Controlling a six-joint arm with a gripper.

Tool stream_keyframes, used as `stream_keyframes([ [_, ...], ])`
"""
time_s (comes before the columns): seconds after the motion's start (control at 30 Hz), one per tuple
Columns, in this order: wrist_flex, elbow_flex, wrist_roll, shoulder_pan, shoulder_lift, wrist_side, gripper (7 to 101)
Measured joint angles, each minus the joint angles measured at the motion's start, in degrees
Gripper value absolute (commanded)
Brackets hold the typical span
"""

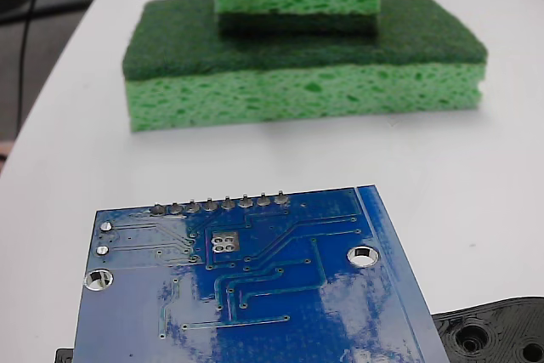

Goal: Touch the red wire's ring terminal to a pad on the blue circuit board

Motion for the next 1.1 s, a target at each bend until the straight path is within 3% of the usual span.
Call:
stream_keyframes([
  [0.2,2.64,-8.70,-5.19,5.89,-10.02,-7.21,100.3],
  [0.37,2.72,-14.24,-7.29,7.12,-18.98,-10.99,100.3],
  [1.1,6.06,-29.18,-15.82,11.07,-41.22,-15.73,100.3],
])
